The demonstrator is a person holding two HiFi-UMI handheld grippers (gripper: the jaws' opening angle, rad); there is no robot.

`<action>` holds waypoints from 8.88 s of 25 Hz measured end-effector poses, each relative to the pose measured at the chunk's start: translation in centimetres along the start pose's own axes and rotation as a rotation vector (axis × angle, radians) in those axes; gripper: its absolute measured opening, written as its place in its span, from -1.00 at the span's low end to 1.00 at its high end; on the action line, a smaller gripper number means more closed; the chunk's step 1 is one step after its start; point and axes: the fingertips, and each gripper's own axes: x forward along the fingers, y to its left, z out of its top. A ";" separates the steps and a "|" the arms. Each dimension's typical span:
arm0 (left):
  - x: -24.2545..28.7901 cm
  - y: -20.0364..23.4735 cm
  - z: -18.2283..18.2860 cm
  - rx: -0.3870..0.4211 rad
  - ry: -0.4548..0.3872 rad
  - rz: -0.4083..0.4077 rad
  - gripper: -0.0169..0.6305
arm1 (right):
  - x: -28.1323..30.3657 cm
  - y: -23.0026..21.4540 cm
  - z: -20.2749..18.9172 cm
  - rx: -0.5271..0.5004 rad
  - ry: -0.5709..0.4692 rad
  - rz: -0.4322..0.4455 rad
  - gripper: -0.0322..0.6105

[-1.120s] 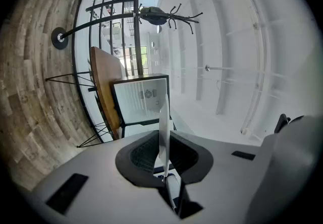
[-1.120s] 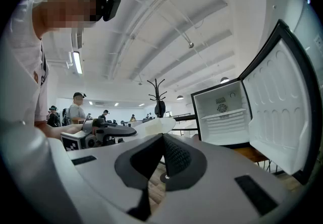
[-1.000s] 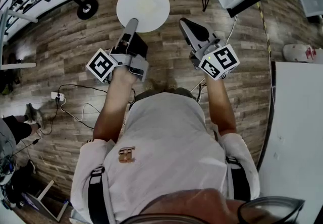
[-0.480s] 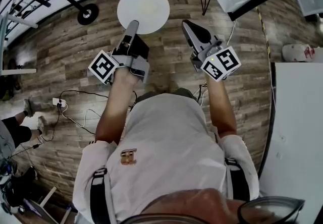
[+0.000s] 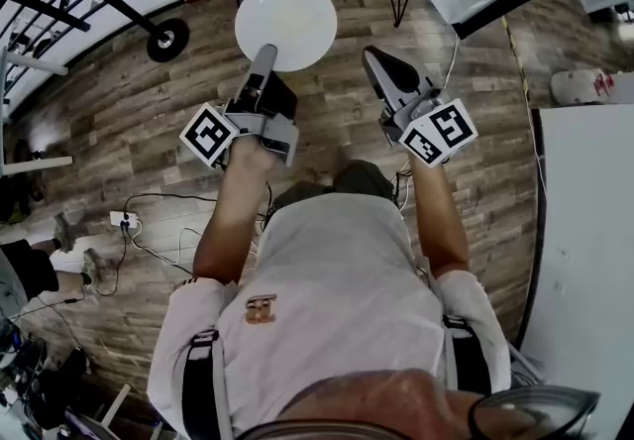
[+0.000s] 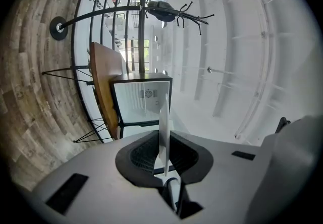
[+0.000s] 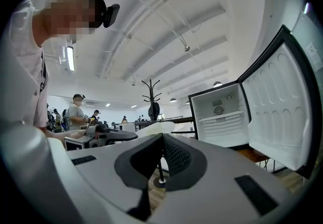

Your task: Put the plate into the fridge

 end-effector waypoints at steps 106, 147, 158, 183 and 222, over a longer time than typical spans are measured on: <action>67.6 13.9 12.5 -0.027 -0.144 0.304 -0.81 | 24.5 -45.7 5.6 -0.138 0.059 -0.039 -0.80; 67.9 14.0 7.4 1.016 0.589 0.406 0.06 | 23.9 -46.1 2.6 -0.068 0.084 0.033 -0.80; 65.8 16.1 6.3 1.522 0.963 0.513 0.06 | 23.1 -46.4 2.3 -0.067 0.099 0.025 -0.80; 56.8 7.8 8.0 1.363 0.294 -0.083 -0.81 | 26.2 -46.7 5.3 -0.129 0.034 0.037 -0.79; 51.2 4.2 7.7 1.386 0.263 -0.213 -0.89 | 29.5 -40.7 8.6 -0.179 -0.100 0.209 -0.80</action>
